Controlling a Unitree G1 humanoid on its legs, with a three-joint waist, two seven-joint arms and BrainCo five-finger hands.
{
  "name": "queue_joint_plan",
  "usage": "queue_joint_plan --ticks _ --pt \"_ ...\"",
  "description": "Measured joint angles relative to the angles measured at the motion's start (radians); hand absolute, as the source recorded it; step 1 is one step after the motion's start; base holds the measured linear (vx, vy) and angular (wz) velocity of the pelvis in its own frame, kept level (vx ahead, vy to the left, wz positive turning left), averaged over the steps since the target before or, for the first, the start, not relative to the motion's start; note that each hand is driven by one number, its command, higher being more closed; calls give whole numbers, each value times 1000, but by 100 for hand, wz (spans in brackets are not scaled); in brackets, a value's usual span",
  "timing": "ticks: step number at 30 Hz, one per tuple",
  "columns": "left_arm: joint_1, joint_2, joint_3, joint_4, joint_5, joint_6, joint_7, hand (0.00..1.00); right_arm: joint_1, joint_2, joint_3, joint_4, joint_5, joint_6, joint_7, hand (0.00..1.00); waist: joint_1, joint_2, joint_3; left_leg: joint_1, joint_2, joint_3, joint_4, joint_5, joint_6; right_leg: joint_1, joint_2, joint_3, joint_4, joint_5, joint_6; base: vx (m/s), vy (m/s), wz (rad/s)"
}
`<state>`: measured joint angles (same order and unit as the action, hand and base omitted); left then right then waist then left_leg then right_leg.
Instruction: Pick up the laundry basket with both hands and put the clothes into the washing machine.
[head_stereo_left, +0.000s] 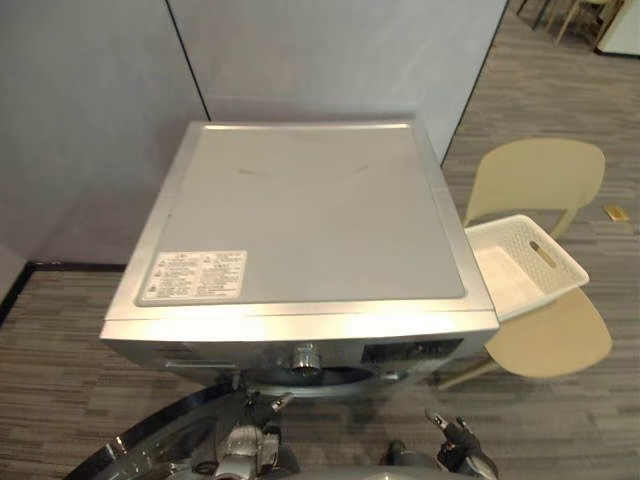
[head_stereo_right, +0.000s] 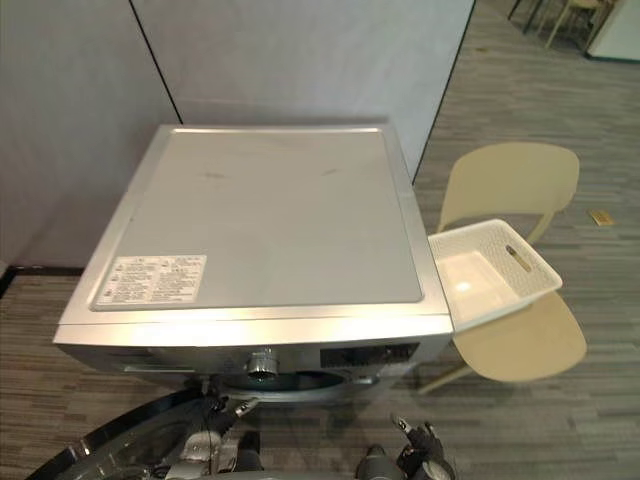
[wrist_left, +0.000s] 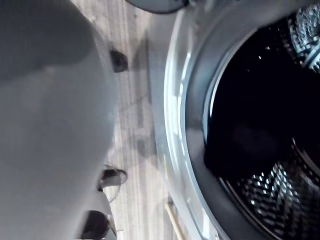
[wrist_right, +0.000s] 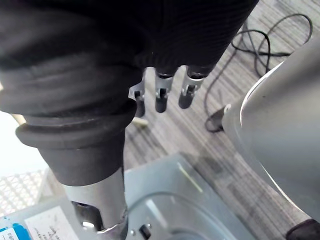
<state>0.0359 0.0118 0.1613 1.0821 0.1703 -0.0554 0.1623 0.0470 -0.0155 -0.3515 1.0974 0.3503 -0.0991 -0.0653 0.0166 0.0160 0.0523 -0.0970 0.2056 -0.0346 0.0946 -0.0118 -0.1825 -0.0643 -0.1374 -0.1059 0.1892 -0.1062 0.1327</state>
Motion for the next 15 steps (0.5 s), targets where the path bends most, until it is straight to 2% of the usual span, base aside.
queue_joint_plan --ticks 2,6,8,9,10,11,12,13,14,15 --pt "12 16 46 20 -3 1 -20 0 -1 -5 -2 29 -8 11 14 0 0 -3 -21 26 -5 -21 -41 17 2 47 0 -26 -52 15 -1 89 11 29" --pt "14 30 75 28 -6 1 -36 0 -22 -19 42 65 -31 15 27 0 0 -4 -21 40 -7 -73 -53 31 -2 110 5 -81 -91 24 -6 3 -16 44" --pt "15 29 82 27 -19 0 -38 0 -21 -27 93 65 -47 15 28 0 1 -2 -20 25 -13 -114 -38 41 -2 133 9 -127 -104 23 -6 -81 -37 68" --pt "15 28 80 24 -29 0 -39 0 -27 -34 141 64 -47 14 28 0 2 -1 -19 -6 -21 -140 -32 67 4 134 8 -168 -104 21 -10 -127 -46 111" --pt "15 20 62 14 -45 0 -37 0 -42 -35 166 65 -47 15 26 0 -4 9 -14 -69 -35 -154 -15 122 21 122 9 -219 -91 11 -24 -138 -48 146" --pt "12 22 41 1 -54 -2 -33 0 -61 -34 173 64 -47 14 25 0 -7 4 -14 -124 -47 -147 -13 188 41 94 18 -239 -79 2 -59 -191 -49 160" --pt "2 27 52 -19 -81 -9 -30 0 -83 -26 176 60 -46 14 24 0 -4 -11 0 -146 -50 -70 1 195 81 83 -7 -282 -91 25 -84 -189 36 119" --pt "-5 16 82 -32 -94 -15 -29 0 -106 -24 171 48 -46 10 21 0 6 -4 19 -171 -41 36 196 49 108 85 -13 -294 -70 30 -77 -194 48 76" --pt "-7 12 88 -34 -99 -15 -28 0 -114 -24 168 39 -44 15 13 0 10 -8 29 -175 -36 82 313 -25 131 88 -21 -296 -51 30 -78 -234 139 15" --pt "16 6 86 -36 -101 -26 -28 0 -108 -27 161 32 -43 18 6 0 24 -3 31 -154 -30 112 548 -118 119 91 -39 -281 -25 30 -79 -216 103 -8"
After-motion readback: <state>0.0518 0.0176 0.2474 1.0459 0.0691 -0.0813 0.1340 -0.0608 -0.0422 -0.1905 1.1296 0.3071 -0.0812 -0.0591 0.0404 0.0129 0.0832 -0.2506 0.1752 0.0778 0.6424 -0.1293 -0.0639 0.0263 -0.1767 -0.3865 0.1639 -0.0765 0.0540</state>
